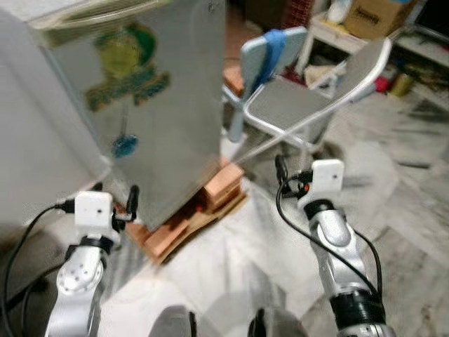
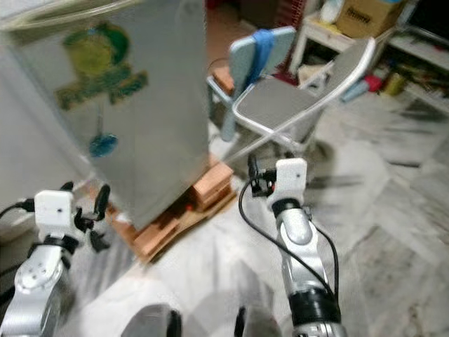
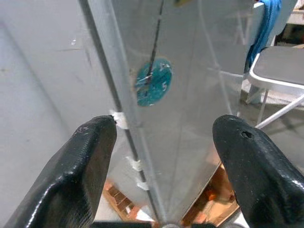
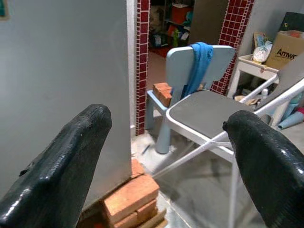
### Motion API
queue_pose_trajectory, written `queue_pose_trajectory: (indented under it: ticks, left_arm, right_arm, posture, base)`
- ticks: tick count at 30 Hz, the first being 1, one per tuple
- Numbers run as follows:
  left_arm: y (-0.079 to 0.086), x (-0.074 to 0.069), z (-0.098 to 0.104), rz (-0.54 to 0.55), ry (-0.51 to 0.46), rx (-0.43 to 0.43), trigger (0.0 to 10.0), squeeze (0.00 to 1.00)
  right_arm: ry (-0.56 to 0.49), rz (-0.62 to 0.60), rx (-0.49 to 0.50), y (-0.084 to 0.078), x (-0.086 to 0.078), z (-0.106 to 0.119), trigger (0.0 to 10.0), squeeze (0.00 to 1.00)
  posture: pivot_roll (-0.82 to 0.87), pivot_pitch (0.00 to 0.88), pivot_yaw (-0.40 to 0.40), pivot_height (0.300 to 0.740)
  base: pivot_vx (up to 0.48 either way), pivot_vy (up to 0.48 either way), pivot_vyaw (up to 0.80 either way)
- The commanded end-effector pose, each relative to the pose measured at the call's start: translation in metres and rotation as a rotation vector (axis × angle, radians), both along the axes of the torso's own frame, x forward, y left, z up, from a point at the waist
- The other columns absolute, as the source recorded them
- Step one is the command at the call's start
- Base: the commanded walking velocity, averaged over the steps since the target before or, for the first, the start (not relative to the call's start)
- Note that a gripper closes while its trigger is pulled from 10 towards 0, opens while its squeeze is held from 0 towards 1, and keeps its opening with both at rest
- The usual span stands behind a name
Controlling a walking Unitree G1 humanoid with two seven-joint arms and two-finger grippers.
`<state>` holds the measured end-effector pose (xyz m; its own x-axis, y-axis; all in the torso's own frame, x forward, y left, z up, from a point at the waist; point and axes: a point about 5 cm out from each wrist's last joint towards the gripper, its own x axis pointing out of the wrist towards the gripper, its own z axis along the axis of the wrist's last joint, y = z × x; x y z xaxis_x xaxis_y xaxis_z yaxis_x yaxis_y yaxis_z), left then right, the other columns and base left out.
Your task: Restocking fridge
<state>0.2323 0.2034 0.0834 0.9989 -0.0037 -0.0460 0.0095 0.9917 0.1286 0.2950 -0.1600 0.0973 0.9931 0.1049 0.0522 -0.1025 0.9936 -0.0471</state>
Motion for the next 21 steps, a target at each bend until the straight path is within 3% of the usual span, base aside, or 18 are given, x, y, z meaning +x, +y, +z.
queue_pose_trajectory:
  ticks: [1,8,21]
  left_arm:
    - [-0.007,0.001,-0.003,-0.03,0.016,-0.007,10.0,0.0]
    - [-0.007,0.002,-0.004,-0.032,0.019,0.001,10.0,0.0]
    - [0.003,0.012,0.004,-0.014,-0.018,0.035,10.0,0.0]
  right_arm:
    - [0.003,-0.023,-0.017,-0.009,-0.001,-0.001,10.0,0.0]
    - [0.0,-0.018,-0.018,-0.005,0.004,0.001,10.0,0.0]
    - [-0.04,0.037,-0.055,0.004,0.017,0.012,10.0,0.0]
  posture:
    - [0.09,0.09,0.009,0.74]
    - [0.1,0.088,0.01,0.74]
    - [0.11,0.098,-0.004,0.74]
  base:
    - [0.0,0.48,0.0]
    - [0.0,0.48,0.0]
    - [0.0,0.48,-0.8]
